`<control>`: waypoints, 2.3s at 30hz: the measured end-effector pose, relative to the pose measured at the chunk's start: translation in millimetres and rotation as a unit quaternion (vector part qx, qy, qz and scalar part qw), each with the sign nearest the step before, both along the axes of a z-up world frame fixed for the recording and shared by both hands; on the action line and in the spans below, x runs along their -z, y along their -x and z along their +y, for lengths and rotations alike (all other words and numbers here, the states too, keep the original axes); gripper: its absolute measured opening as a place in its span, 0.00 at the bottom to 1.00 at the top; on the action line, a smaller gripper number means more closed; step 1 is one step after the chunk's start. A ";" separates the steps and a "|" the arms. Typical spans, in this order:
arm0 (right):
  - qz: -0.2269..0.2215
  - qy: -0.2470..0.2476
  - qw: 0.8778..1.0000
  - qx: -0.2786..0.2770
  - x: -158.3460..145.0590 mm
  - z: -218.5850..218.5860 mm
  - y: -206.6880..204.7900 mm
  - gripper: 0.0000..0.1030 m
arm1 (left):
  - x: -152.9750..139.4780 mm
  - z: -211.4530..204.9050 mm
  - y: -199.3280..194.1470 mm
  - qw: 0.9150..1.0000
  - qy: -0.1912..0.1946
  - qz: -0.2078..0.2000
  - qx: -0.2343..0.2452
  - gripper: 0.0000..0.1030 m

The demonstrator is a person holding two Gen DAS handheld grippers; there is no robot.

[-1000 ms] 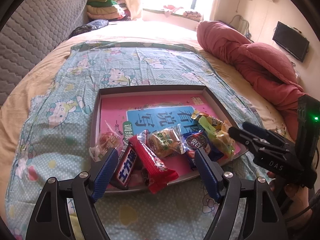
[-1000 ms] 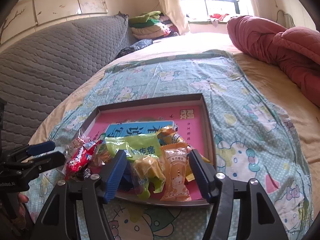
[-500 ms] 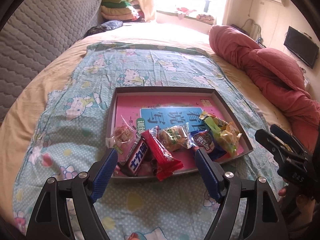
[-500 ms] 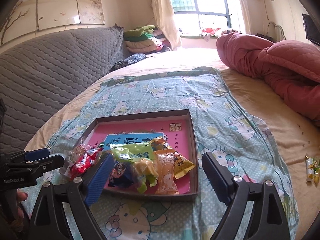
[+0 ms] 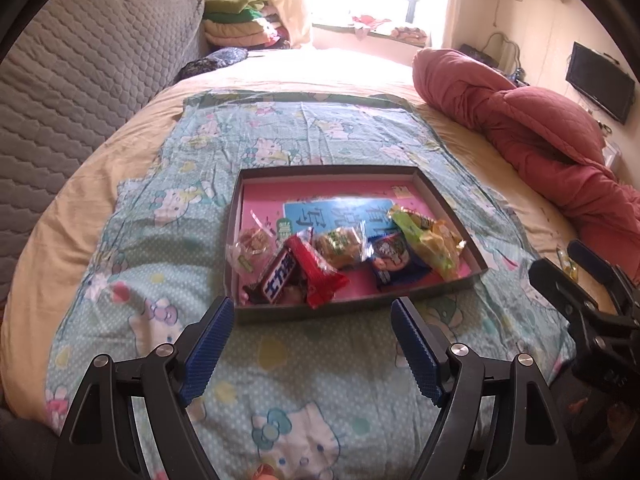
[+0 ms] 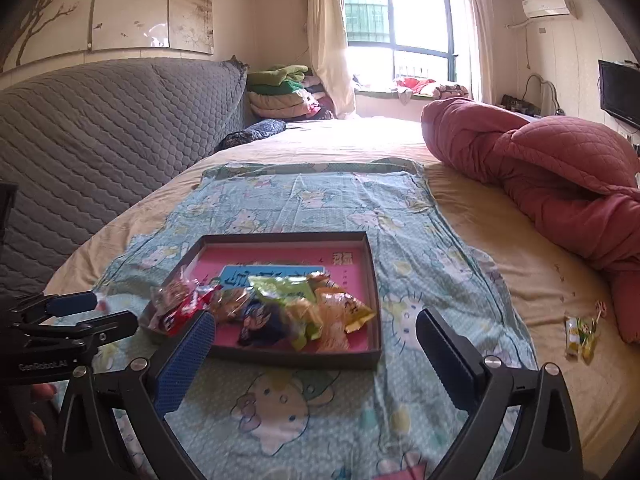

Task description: Organize snacks

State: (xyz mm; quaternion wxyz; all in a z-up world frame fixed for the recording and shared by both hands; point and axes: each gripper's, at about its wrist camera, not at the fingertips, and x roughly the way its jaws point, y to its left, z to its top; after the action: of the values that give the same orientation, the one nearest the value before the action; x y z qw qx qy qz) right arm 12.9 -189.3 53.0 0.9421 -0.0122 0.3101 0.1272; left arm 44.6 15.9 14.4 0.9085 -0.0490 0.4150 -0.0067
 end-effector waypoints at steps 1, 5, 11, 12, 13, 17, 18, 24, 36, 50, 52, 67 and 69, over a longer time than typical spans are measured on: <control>0.005 -0.004 1.000 -0.003 -0.6 0.0 3.8 0.98 | 0.3 0.1 3.2 1.000 0.000 0.003 -0.003 0.79; 0.033 -0.023 0.999 -0.004 0.0 -1.8 15.6 0.98 | 3.2 1.3 13.9 1.000 0.012 0.017 -0.005 0.79; 0.064 -0.026 0.997 0.024 7.3 -4.5 25.1 0.98 | 6.2 -4.2 26.7 0.999 0.010 0.031 0.002 0.79; 0.067 -0.025 0.997 0.027 8.3 -4.8 27.0 0.98 | 5.9 -4.5 28.9 0.999 0.009 0.031 0.002 0.79; 0.068 -0.025 0.997 0.028 9.1 -4.8 28.4 0.98 | 5.7 -4.2 30.7 0.999 0.010 0.031 0.001 0.79; 0.069 -0.010 0.997 0.026 10.4 0.0 35.7 0.98 | 7.4 -0.3 35.7 0.999 0.019 0.035 -0.004 0.79; 0.069 -0.008 0.997 0.023 11.4 2.2 38.3 0.98 | 8.5 0.4 36.6 0.999 0.020 0.035 -0.005 0.79; 0.094 0.011 0.996 0.003 26.7 12.6 45.5 0.98 | 17.3 2.9 37.6 0.999 0.025 0.039 -0.009 0.79; 0.112 0.013 0.994 0.004 44.0 13.3 31.3 0.98 | 28.7 1.0 34.0 0.999 0.021 0.049 -0.002 0.79; 0.108 0.011 0.994 0.004 43.7 11.1 31.2 0.98 | 30.2 2.4 33.9 0.999 0.018 0.047 -0.003 0.79; 0.108 0.013 0.994 0.002 43.4 12.0 31.5 0.98 | 29.1 2.4 34.0 0.999 0.017 0.047 -0.004 0.79; 0.105 0.016 0.994 -0.002 42.5 14.9 32.1 0.98 | 28.7 3.2 34.3 0.999 0.013 0.047 -0.006 0.79; 0.106 0.017 0.994 -0.002 42.6 15.0 32.2 0.98 | 28.6 3.5 34.5 0.999 0.013 0.048 -0.007 0.79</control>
State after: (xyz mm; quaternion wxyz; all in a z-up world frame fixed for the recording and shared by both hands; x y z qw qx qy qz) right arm -19.2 -174.3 10.4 0.9033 -0.0151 0.4102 0.1246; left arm 10.1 19.5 -14.2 0.8870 -0.0635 0.4574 -0.0036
